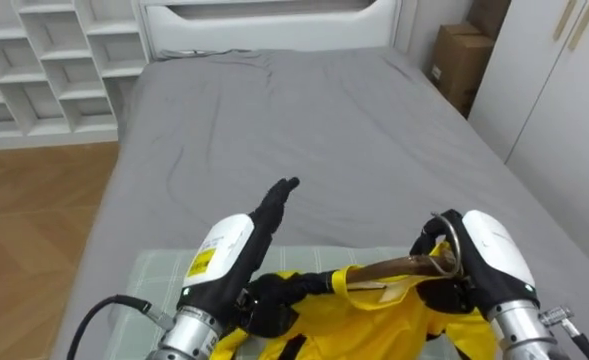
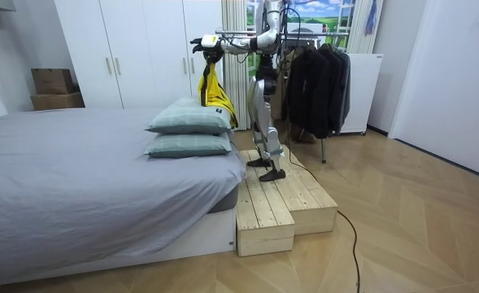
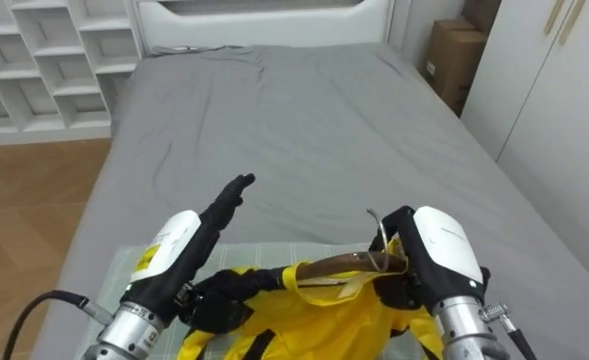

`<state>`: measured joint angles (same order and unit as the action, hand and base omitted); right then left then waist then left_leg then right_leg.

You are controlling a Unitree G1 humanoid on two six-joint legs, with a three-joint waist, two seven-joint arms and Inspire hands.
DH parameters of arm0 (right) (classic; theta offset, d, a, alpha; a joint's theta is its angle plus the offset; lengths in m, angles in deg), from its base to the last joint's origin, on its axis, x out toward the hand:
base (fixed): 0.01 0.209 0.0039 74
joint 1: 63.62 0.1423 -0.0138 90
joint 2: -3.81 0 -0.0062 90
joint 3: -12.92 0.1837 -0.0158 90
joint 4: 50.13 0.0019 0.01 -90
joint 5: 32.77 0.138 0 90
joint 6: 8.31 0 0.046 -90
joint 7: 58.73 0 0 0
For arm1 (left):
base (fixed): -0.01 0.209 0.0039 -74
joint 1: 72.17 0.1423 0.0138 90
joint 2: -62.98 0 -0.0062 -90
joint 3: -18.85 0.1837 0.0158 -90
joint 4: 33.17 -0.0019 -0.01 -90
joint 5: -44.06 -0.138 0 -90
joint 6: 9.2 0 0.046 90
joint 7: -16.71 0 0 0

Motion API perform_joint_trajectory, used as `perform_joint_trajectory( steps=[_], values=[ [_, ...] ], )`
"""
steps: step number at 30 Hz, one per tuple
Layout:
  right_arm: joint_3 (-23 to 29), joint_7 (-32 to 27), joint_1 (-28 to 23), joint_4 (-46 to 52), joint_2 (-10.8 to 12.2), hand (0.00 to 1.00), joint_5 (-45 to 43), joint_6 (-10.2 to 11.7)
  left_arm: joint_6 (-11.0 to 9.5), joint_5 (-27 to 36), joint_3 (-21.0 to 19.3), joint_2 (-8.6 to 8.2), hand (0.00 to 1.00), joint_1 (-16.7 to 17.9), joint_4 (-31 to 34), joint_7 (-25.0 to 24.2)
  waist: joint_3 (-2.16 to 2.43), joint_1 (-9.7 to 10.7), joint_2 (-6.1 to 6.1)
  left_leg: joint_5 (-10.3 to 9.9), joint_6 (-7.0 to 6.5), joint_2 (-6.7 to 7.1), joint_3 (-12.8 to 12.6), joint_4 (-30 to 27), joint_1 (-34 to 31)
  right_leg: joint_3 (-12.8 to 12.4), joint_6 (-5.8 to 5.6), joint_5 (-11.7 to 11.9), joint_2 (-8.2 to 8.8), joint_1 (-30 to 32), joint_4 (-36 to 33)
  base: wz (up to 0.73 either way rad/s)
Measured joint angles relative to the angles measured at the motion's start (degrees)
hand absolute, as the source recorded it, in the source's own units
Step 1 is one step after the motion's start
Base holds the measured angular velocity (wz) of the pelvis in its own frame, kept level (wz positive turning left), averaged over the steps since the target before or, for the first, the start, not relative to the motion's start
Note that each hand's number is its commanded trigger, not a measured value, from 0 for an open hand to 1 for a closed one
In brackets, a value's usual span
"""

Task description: Hang clothes

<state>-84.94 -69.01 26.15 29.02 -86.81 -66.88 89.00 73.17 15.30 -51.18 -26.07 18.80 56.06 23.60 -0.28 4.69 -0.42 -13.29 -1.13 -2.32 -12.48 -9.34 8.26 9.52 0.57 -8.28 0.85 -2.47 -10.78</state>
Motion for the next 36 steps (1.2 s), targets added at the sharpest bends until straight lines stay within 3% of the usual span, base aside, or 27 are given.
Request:
perform_joint_trajectory(
  steps=[6,17,22,32,36],
  values=[
    [0.23,0.26,-2.42,-0.72,0.92,1.0,-0.03,0.02,0.64,0.08,0.05,-0.27,0.0,0.0,-2.76,-1.39,-0.04,1.07,0.0,0.0,0.0,0.0,-0.2,-0.01,0.1,-0.21,-0.04,0.02,0.03,-0.01,-0.06,-0.01],
    [0.25,2.1,-2.99,-2.08,1.22,1.0,0.89,-1.08,1.34,2.33,0.37,-1.95,0.0,-0.01,-5.06,-2.87,-0.37,1.94,0.45,-0.01,0.0,-0.01,-3.15,-0.01,-0.64,-2.48,-0.08,0.01,0.03,2.58,-1.91,-0.12],
    [0.36,2.31,-3.0,-3.03,1.82,1.0,6.23,-1.08,1.37,5.01,0.36,-1.8,0.0,-0.02,-6.19,-4.17,-0.42,2.98,0.44,-0.03,-0.01,0.03,-3.89,-0.03,-0.51,-3.04,-0.08,0.01,0.04,2.72,-1.94,-0.04],
    [0.89,2.27,-2.98,-4.53,1.83,1.0,10.97,-1.13,1.35,5.71,0.59,-1.95,0.0,-0.01,-6.18,-4.24,-0.77,2.93,1.0,-0.03,-0.01,0.03,-4.94,0.0,-0.83,-3.44,-0.07,0.14,0.01,4.07,-2.82,-0.06],
    [1.89,2.78,-2.58,-4.53,2.25,1.0,15.72,-1.13,1.33,5.58,0.88,-2.97,0.0,0.16,-6.18,-4.24,-0.76,2.87,0.97,-0.03,-0.01,0.12,-4.94,0.07,-1.04,-3.41,-0.08,0.13,0.11,4.31,-2.81,0.0]
  ],
)
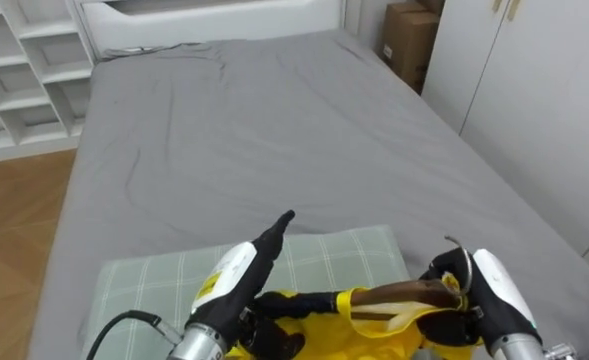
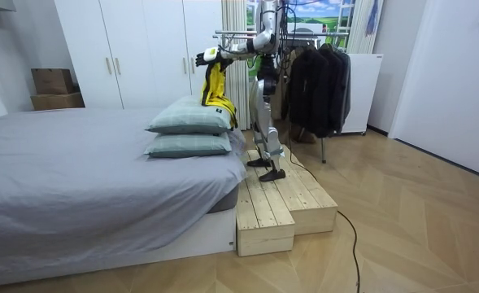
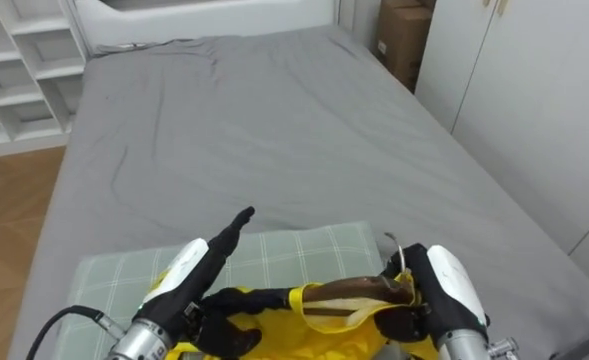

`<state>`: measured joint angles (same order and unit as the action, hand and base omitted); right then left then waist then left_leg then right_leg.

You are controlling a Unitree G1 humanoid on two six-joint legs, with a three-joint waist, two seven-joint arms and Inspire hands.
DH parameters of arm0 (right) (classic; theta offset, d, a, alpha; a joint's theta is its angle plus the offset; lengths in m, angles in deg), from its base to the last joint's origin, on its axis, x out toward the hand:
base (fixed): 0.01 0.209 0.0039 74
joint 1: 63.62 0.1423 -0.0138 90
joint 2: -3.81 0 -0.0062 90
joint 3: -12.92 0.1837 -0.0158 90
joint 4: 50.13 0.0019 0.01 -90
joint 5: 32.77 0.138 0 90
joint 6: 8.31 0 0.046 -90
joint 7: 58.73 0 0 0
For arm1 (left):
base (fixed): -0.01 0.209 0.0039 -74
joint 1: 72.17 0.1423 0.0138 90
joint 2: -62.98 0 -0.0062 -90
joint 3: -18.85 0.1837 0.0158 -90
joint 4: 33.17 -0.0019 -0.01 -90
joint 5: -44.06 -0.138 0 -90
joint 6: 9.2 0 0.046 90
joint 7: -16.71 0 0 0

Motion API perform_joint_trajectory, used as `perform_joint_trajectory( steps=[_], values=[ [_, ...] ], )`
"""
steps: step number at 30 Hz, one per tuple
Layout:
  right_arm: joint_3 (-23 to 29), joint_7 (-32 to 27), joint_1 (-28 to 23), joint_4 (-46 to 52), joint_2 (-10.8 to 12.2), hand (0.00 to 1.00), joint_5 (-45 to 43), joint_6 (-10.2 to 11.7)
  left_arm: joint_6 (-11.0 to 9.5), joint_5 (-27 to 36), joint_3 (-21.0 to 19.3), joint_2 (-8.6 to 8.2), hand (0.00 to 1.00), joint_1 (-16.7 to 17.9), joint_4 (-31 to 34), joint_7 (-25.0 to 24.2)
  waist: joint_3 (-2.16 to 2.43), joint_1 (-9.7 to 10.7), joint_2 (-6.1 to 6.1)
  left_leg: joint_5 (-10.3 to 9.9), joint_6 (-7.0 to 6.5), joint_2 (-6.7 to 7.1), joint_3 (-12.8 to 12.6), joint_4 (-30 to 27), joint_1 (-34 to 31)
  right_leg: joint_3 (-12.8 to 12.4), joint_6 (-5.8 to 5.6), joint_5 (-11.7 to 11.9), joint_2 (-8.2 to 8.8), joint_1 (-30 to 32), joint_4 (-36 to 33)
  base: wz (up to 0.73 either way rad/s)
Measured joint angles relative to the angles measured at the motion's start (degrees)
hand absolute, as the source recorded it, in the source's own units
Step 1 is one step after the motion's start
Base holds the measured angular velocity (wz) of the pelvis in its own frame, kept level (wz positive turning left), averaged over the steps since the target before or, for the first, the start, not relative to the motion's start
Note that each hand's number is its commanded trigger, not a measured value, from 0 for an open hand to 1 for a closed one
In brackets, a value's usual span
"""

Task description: Hang clothes

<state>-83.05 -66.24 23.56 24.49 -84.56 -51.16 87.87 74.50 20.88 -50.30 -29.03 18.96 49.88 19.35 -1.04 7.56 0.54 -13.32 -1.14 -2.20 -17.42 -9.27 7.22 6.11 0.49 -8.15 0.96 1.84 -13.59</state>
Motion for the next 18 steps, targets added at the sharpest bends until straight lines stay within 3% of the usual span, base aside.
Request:
perform_joint_trajectory(
  steps=[8,13,18],
  values=[
    [1.09,2.05,0.97,-1.31,0.95,1.0,0.21,-0.12,-0.09,-0.11,0.01,0.13,0.0,1.43,0.21,-1.06,0.18,-0.03,-0.31,0.0,0.0,-0.05,0.02,-0.08,-0.46,0.14,0.01,0.01,0.0,0.41,-0.1,0.0],
    [1.04,2.14,1.83,-2.7,0.98,1.0,0.29,-0.27,-0.08,-0.11,0.12,0.28,0.0,2.03,0.21,-1.32,0.67,-0.22,-1.2,0.01,0.0,-0.07,-0.04,-0.08,-0.41,0.11,0.01,0.01,0.01,0.44,-0.2,0.0],
    [1.04,1.03,2.59,-3.29,0.96,1.0,0.3,-0.27,-0.12,-0.15,0.01,0.81,0.0,2.43,0.14,-1.29,0.42,-0.86,-1.98,0.0,0.0,-0.05,-0.44,-0.07,0.06,-0.07,0.0,0.0,0.02,0.18,-0.32,-0.03]
  ],
)
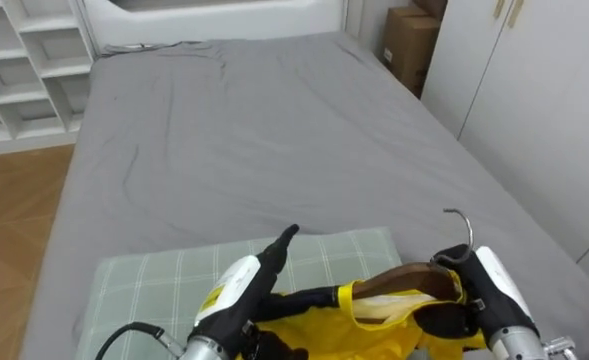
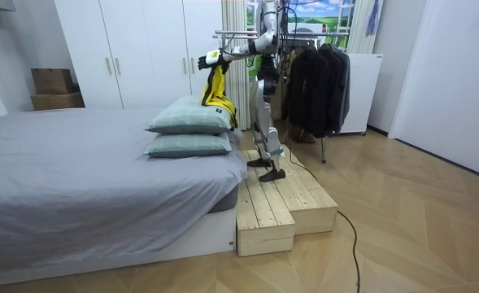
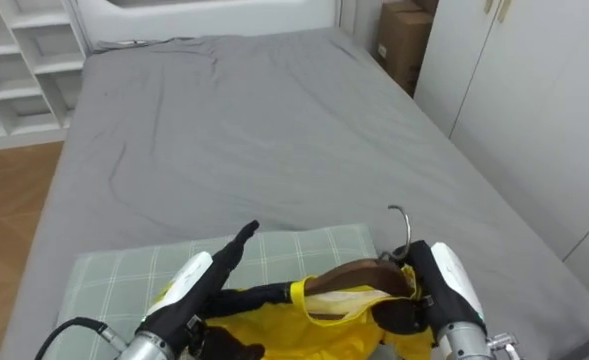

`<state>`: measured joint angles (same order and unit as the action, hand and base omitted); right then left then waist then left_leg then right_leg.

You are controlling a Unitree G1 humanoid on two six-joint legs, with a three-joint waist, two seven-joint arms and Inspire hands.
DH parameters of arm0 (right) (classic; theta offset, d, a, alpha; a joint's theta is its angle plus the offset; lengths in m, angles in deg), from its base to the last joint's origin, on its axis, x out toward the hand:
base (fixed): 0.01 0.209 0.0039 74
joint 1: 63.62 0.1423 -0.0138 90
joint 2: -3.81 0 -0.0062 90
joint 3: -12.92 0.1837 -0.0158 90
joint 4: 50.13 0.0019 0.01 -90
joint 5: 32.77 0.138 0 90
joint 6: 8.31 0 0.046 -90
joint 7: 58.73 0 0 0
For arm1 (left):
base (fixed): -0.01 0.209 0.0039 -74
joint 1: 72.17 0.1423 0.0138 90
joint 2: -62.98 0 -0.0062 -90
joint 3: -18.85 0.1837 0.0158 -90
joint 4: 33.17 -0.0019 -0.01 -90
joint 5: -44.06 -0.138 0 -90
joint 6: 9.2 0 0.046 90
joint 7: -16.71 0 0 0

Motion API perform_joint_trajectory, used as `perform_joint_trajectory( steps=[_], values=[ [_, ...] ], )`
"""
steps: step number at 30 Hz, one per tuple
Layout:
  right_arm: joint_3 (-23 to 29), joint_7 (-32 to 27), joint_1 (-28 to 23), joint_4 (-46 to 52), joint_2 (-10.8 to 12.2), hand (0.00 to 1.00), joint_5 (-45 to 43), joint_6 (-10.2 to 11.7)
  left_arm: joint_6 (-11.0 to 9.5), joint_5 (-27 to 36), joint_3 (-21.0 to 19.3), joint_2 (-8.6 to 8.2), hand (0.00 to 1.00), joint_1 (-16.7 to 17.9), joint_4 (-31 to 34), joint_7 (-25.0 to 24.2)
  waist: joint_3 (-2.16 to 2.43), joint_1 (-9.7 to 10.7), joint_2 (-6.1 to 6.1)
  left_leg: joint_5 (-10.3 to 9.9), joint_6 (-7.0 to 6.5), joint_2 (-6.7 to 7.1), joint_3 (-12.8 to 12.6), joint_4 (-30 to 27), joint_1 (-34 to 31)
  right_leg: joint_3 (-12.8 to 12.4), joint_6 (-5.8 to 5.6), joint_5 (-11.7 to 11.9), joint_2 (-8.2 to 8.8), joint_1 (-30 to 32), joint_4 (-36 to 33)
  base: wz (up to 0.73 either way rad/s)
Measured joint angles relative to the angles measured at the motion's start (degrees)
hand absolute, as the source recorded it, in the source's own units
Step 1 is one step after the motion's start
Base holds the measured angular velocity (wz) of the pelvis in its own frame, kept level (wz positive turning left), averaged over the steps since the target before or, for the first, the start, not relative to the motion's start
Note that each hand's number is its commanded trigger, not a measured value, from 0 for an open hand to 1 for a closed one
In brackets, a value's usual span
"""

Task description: Hang clothes

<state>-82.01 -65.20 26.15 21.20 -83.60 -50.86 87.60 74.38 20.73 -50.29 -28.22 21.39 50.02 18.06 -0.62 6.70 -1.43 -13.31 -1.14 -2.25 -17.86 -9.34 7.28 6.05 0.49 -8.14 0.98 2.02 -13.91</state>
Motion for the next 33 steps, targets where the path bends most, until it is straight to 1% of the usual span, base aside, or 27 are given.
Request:
perform_joint_trajectory(
  steps=[3,5,7,10,14,18,20,21,22,23,24,25,26,28,29,30,32,33],
  values=[
    [0.23,-0.99,-0.01,0.0,-0.02,1.0,-0.19,0.0,-0.09,-1.21,-0.78,0.51,0.0,1.13,0.0,0.0,-0.17,-0.54,-0.33,0.0,0.0,0.01,-0.08,0.01,-0.07,-0.03,0.0,0.0,0.0,0.11,0.03,0.0],
    [1.43,-0.96,-0.02,0.16,-0.01,1.0,-0.45,0.01,-0.09,-1.12,-2.5,0.39,0.0,1.97,0.0,-0.27,-0.14,-0.71,-0.38,0.0,0.0,0.01,-0.08,-0.08,-0.49,-0.01,0.0,0.0,0.03,0.46,-0.07,0.0],
    [3.97,-1.14,0.0,0.73,-0.02,1.0,-0.4,0.05,-0.1,-1.04,-6.35,0.22,0.0,2.75,-0.01,-0.28,-0.12,-0.97,-0.42,0.0,0.0,-0.03,-0.02,-0.15,-0.9,0.02,0.05,0.03,0.02,0.85,-0.09,0.0],
    [6.31,-2.93,-0.03,0.95,-0.05,1.0,-0.07,0.39,-0.11,-0.93,-10.08,0.2,0.0,3.28,-0.02,0.92,-0.09,-0.82,-0.43,0.0,0.0,-0.11,0.0,-0.19,-0.6,-0.06,0.06,0.04,-0.09,0.51,-0.02,0.0],
    [8.5,-5.02,-0.53,0.96,-0.08,1.0,0.64,0.46,-0.12,-0.97,-11.79,-0.15,0.0,3.52,-0.02,2.4,-0.07,-0.59,-0.4,0.0,0.0,-0.08,-0.16,-0.19,-0.43,-0.32,0.06,0.06,-0.12,0.38,-0.01,-0.02],
    [10.41,-5.79,-1.54,0.96,-0.08,1.0,-0.17,0.48,-0.23,-0.98,-13.47,-0.74,0.0,3.58,-0.02,3.35,0.11,-0.6,-0.12,-0.02,-0.01,-0.16,-0.8,-0.2,-0.29,-0.57,0.04,0.35,-0.22,0.43,0.18,-0.07],
    [10.78,-5.79,-2.08,0.89,-0.13,1.0,-0.03,0.5,-0.38,-0.9,-14.55,-0.81,0.0,3.63,-0.09,4.03,0.22,-0.85,0.09,-0.02,-0.01,-0.29,-2.07,-0.03,0.24,-1.03,0.08,0.4,-0.34,0.88,-0.09,-0.22],
    [10.78,-5.79,-2.06,0.58,-0.2,1.0,-0.01,0.5,-0.8,-0.97,-15.27,-0.85,0.0,3.66,-0.78,5.0,0.35,-1.37,0.29,-0.02,-0.01,-0.38,-3.81,-0.03,0.63,-0.99,0.09,0.4,-0.35,1.48,-1.02,-0.57],
    [10.77,-5.86,-2.14,0.55,-0.23,1.0,-0.06,0.5,-1.17,-0.9,-15.76,-0.85,0.0,3.84,-1.7,5.98,0.6,-2.31,0.75,-0.13,-0.07,-0.56,-5.54,0.03,0.99,0.28,0.35,0.56,-0.26,2.15,-1.27,-0.66],
    [10.71,-5.86,-2.14,0.5,-0.22,1.0,-0.18,0.5,-1.22,-0.86,-16.1,-0.87,0.0,4.11,-2.08,6.32,0.63,-2.65,0.91,-0.28,-0.11,-0.66,-6.27,0.03,1.2,1.89,0.6,0.72,-0.08,2.33,-1.49,-0.66],
    [10.61,-5.86,-2.15,-0.06,-0.21,1.0,-0.66,0.51,-1.24,-0.23,-16.65,-0.87,0.0,4.79,-2.59,7.07,0.77,-2.79,1.25,-0.88,-0.05,-0.96,-7.08,-0.08,1.38,4.23,0.99,0.95,0.05,2.76,-2.08,-0.52],
    [10.68,-5.93,-2.13,-1.31,-0.24,1.0,-1.52,0.5,-1.24,0.35,-17.28,-0.92,0.0,5.27,-2.74,7.15,0.76,-2.82,1.11,-1.08,-0.02,-0.99,-7.9,-0.27,1.38,5.49,1.24,1.02,0.28,3.15,-2.6,-0.43],
    [10.69,-5.93,-2.13,-1.91,-0.29,1.0,-1.86,0.47,-1.27,0.41,-17.53,-0.92,0.0,5.44,-2.94,7.2,0.73,-2.83,1.05,-1.11,-0.01,-0.99,-8.4,-0.28,1.44,5.82,1.34,1.08,0.34,3.21,-2.92,-0.37],
    [10.65,-5.89,-2.42,-3.23,-0.29,1.0,-2.09,0.31,-1.27,0.77,-18.44,-0.94,0.0,5.5,-4.69,7.23,0.71,-2.96,1.06,-1.33,-0.04,-1.03,-10.03,-0.21,1.33,5.11,1.64,1.25,0.25,4.09,-2.96,-0.33],
    [10.67,-5.89,-2.66,-3.23,-0.29,1.0,-2.1,0.3,-1.27,0.84,-18.59,-0.93,0.0,5.5,-5.11,7.23,0.66,-2.94,1.03,-1.37,-0.06,-1.05,-10.27,-0.2,1.29,5.02,1.7,1.3,0.24,4.15,-3.0,-0.19],
    [10.67,-5.89,-3.06,-3.21,-0.29,1.0,-2.05,0.31,-1.27,1.48,-18.75,-0.94,0.0,5.53,-5.81,7.28,0.63,-2.44,0.89,-1.37,-0.06,-1.04,-10.44,-0.21,1.32,4.91,1.72,1.31,0.21,4.56,-3.13,-0.15],
    [10.68,-5.88,-3.13,-3.03,-0.29,1.0,-2.06,0.31,-1.27,2.56,-18.84,-0.96,0.0,5.67,-6.14,7.82,0.5,-2.34,0.55,-1.37,-0.04,-1.02,-11.51,-0.21,1.4,4.53,1.84,1.38,0.07,5.15,-3.77,-0.25],
    [10.68,-5.88,-3.13,-2.86,-0.28,1.0,-2.07,0.31,-1.27,3.49,-18.99,-1.2,0.0,5.67,-6.31,8.42,0.51,-2.44,0.38,-1.4,0.03,-1.02,-12.07,-0.23,1.39,3.87,1.97,1.46,-0.16,5.63,-3.81,-0.3]
  ],
)
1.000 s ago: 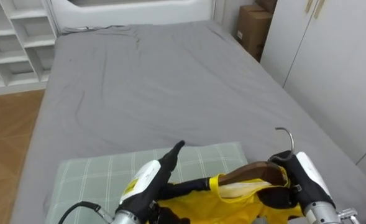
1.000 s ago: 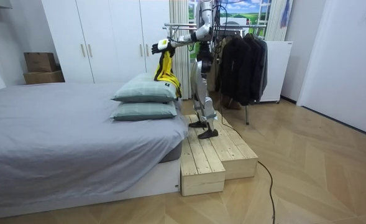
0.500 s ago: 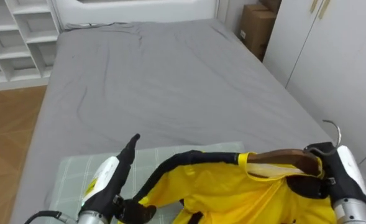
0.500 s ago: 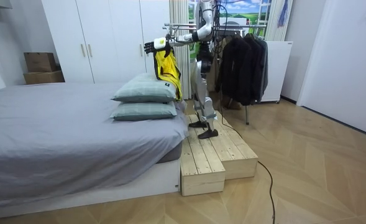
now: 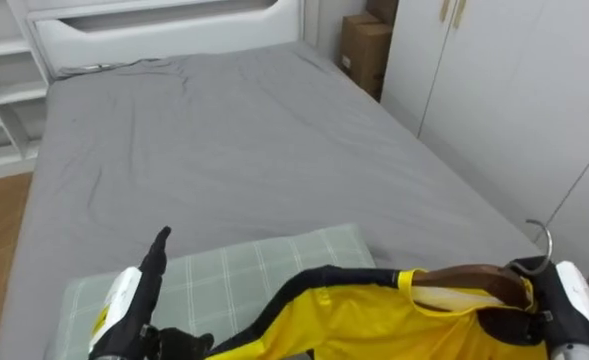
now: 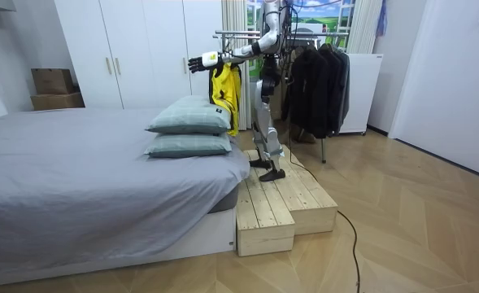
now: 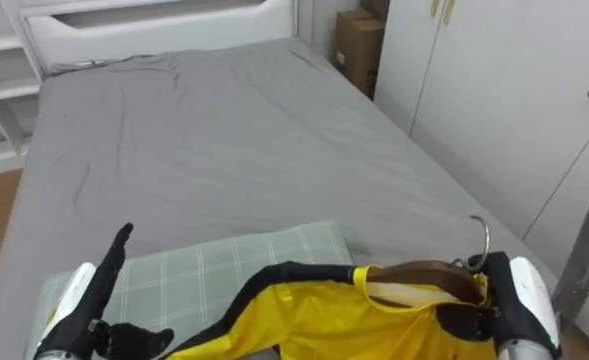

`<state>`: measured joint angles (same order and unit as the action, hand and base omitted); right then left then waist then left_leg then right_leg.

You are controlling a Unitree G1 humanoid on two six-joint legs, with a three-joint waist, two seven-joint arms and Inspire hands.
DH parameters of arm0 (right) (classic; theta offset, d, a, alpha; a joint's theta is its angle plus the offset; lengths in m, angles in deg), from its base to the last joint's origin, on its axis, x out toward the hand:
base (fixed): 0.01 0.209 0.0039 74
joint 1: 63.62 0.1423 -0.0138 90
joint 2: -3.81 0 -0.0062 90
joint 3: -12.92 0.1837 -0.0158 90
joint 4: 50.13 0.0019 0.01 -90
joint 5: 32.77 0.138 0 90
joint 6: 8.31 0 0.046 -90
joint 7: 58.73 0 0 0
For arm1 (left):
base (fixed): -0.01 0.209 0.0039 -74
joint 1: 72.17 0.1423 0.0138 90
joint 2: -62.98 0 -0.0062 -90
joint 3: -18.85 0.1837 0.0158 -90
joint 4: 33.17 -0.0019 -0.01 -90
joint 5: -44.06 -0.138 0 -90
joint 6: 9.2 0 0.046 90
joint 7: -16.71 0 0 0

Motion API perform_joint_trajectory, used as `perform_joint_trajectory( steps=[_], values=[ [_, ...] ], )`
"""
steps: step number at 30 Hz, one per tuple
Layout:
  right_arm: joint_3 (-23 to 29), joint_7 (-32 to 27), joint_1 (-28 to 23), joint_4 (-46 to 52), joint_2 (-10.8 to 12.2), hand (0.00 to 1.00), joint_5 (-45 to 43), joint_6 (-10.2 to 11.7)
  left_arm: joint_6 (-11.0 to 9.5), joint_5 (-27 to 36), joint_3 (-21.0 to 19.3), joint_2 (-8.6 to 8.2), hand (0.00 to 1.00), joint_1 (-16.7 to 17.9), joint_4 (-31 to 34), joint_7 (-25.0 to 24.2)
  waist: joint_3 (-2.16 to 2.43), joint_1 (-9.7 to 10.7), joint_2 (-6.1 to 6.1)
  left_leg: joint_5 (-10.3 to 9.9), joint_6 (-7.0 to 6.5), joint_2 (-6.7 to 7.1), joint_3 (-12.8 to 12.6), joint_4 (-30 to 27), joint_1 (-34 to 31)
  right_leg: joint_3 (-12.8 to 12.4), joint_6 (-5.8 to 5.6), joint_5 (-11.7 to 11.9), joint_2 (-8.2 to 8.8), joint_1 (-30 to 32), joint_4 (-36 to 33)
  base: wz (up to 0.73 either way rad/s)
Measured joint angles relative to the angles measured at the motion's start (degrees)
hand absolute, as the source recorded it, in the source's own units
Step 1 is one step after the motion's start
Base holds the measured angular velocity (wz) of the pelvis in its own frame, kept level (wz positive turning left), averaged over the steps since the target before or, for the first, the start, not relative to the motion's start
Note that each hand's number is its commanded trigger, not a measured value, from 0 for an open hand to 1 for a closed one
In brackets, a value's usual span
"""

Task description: Hang clothes

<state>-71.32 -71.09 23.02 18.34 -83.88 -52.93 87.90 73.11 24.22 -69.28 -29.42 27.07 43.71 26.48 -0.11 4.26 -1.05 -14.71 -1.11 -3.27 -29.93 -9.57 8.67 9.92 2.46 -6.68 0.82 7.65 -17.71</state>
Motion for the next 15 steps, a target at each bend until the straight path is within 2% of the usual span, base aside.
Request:
perform_joint_trajectory(
  steps=[3,6,7,10,11,15],
  values=[
    [0.19,0.0,0.0,0.56,-0.01,1.0,-0.18,0.0,-0.35,2.45,-2.01,-1.93,0.0,0.82,-0.67,1.59,0.03,0.1,-0.06,0.0,0.3,-0.12,-1.41,0.33,0.76,-0.39,0.29,0.2,-0.58,-0.09,0.28,-0.26],
    [0.17,0.0,0.03,0.58,0.01,1.0,-0.37,0.04,-1.57,5.1,-2.87,-2.06,0.0,1.11,-7.57,3.23,0.1,-0.11,0.03,-0.44,1.04,-0.8,-2.93,0.37,2.02,0.18,0.69,0.45,-1.48,-1.08,1.08,-0.27],
    [0.17,0.04,-0.06,0.61,0.09,1.0,-0.25,0.04,-1.41,7.18,-3.25,-2.25,0.0,1.92,-10.19,3.32,0.14,-0.06,0.1,-0.61,1.28,-1.08,-3.11,0.27,2.14,1.22,0.88,0.55,-1.62,-1.64,1.28,-0.24],
    [0.79,0.1,-1.41,2.86,0.08,1.0,-0.02,-0.02,-0.94,11.49,-3.95,-2.83,0.0,6.1,-13.56,3.23,0.12,0.16,0.01,-0.93,1.82,-1.62,-4.3,0.31,2.45,1.58,1.16,0.62,-2.31,-1.82,2.07,-0.19],
    [0.93,0.1,-1.85,3.66,0.08,1.0,-0.11,-0.02,-0.79,12.22,-4.01,-2.85,0.0,6.57,-14.29,3.22,0.09,0.22,-0.05,-0.98,1.9,-1.72,-4.43,0.28,2.44,1.63,1.17,0.62,-2.43,-1.64,2.14,-0.09],
    [1.57,0.09,-2.46,5.44,0.08,1.0,-0.58,-0.02,-0.5,17.71,-4.55,-2.97,0.0,7.12,-23.91,1.77,0.16,-0.22,-0.21,-1.29,2.42,-2.35,-5.19,0.22,2.69,1.55,1.59,0.62,-3.22,-2.27,3.04,-0.08]
  ],
)
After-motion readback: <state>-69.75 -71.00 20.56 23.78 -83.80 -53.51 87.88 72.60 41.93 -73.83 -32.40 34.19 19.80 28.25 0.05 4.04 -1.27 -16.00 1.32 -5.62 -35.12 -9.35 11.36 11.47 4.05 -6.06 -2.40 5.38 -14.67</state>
